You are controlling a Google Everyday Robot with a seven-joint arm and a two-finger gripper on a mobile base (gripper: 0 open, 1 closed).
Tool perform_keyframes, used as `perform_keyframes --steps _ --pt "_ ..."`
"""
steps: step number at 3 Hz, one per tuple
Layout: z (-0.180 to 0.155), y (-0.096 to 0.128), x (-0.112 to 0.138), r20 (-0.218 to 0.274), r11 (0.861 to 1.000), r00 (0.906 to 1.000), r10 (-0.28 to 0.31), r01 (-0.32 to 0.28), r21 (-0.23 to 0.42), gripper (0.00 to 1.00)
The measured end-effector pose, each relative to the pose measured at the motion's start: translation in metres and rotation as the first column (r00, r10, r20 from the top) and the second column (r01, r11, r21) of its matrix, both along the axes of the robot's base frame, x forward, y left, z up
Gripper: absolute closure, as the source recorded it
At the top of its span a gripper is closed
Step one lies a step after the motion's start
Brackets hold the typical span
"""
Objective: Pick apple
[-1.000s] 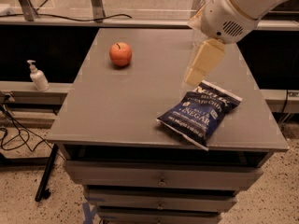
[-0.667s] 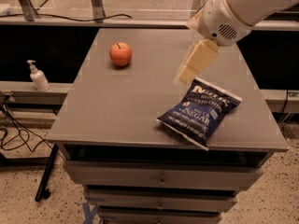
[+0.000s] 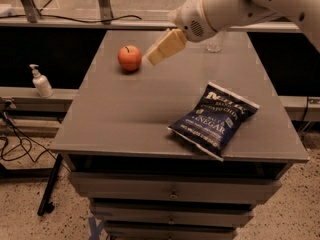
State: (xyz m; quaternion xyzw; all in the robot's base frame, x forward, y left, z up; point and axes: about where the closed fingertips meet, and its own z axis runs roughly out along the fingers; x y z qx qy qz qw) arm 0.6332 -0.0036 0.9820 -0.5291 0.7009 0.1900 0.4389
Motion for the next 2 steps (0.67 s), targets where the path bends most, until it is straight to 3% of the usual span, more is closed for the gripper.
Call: perform_keyframes --steps 1,2 --pt "-0.002 0.043 0.035 -0.013 0.992 0.9998 0.016 -0.015 0.123 0.00" --pt "-0.019 0.081 0.058 -0.031 0.990 0.9995 0.006 -0.002 0.142 0.00"
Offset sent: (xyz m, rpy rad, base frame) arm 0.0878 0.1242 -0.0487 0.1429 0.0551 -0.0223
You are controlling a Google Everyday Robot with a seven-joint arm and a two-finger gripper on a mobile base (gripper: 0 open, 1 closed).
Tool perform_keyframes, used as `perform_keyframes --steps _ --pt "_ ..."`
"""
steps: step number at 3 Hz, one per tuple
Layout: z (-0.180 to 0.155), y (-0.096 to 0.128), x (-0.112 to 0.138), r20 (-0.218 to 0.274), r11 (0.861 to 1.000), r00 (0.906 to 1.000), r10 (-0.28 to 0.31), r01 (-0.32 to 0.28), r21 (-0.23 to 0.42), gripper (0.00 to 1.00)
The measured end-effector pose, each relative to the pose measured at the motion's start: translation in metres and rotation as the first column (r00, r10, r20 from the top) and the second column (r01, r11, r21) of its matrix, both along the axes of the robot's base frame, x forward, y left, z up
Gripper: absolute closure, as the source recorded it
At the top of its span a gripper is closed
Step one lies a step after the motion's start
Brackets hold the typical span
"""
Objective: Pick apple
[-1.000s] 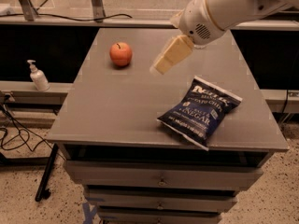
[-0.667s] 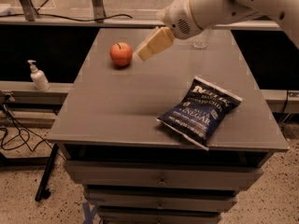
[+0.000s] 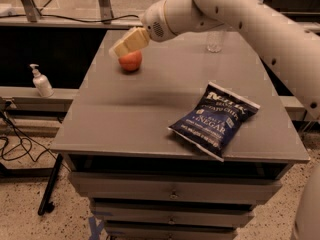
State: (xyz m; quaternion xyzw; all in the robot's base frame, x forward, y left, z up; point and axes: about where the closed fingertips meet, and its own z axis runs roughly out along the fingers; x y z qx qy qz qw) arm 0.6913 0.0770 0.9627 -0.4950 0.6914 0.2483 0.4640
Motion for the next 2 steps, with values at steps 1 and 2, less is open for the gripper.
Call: perform_keyframes --steps 1,2 --pt "-0.041 0.025 0.020 -0.043 0.999 0.9990 -0.012 0.010 -0.032 0.00" --pt "-0.071 0.046 0.029 -0.073 0.999 0.9973 -0.008 0.005 -0.051 0.00"
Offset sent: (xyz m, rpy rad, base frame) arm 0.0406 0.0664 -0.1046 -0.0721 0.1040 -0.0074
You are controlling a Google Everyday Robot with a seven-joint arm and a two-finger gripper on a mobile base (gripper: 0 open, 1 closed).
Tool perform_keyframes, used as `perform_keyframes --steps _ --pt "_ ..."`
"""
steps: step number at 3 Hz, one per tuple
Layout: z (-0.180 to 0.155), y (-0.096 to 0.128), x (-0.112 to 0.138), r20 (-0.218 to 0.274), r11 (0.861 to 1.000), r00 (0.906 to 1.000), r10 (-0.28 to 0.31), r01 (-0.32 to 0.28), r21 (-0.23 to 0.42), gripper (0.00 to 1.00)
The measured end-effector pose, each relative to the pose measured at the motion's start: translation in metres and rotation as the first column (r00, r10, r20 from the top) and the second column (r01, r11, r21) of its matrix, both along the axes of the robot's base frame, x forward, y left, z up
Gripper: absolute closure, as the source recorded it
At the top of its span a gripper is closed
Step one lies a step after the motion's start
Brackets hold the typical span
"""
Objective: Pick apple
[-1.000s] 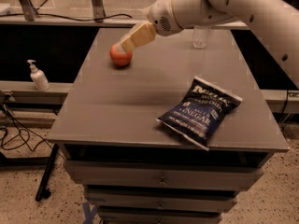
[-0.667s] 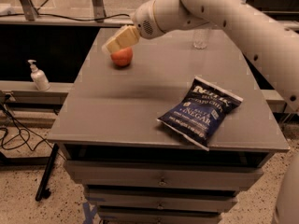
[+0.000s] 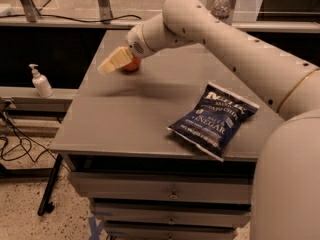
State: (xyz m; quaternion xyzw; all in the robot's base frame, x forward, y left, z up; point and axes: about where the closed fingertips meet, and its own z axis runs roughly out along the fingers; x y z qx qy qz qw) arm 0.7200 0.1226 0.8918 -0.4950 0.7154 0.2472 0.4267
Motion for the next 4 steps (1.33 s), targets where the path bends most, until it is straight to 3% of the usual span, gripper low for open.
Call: perform_keyframes --steps 1,2,4 --pt "-0.015 0.013 0.011 -0.007 1.000 1.0000 -0.007 0.007 -0.007 0.00" --pt "-0.031 0.000 0.022 -0.015 0.998 0.9987 -0.049 0.048 -0.029 0.18" --pt "-0.053 -0.044 0.034 -0.022 0.988 0.9906 -0.135 0.133 -0.072 0.64"
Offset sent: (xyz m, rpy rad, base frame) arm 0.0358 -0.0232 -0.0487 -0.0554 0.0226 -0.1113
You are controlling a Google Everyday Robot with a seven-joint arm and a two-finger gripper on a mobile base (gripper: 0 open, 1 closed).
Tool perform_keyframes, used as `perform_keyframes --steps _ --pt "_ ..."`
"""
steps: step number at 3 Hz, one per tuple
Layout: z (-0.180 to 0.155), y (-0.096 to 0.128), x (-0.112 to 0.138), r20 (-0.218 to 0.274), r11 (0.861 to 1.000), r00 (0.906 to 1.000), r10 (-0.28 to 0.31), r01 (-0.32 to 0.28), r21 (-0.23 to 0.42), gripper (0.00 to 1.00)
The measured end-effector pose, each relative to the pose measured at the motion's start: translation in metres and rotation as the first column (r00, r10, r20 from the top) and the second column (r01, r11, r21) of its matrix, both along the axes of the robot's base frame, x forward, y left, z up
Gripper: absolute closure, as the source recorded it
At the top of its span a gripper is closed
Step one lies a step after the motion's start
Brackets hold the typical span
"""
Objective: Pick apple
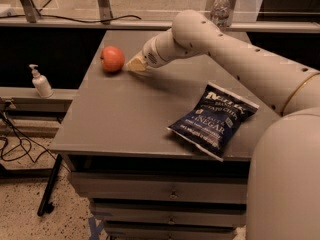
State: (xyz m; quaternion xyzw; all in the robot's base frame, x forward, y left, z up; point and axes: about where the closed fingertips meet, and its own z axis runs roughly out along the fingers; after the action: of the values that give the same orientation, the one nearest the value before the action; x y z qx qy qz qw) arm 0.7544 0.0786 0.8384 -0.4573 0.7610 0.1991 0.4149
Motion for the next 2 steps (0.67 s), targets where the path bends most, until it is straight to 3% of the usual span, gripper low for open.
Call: perform_keyframes --steps 1,2 --pt "-0.002 -0.011 0.001 0.002 1.000 0.9998 -0.018 0.018 -0.014 0.87" --pt "-0.002 -0.027 -0.002 0.004 0.999 0.9992 -0.039 0.040 -0.028 0.87"
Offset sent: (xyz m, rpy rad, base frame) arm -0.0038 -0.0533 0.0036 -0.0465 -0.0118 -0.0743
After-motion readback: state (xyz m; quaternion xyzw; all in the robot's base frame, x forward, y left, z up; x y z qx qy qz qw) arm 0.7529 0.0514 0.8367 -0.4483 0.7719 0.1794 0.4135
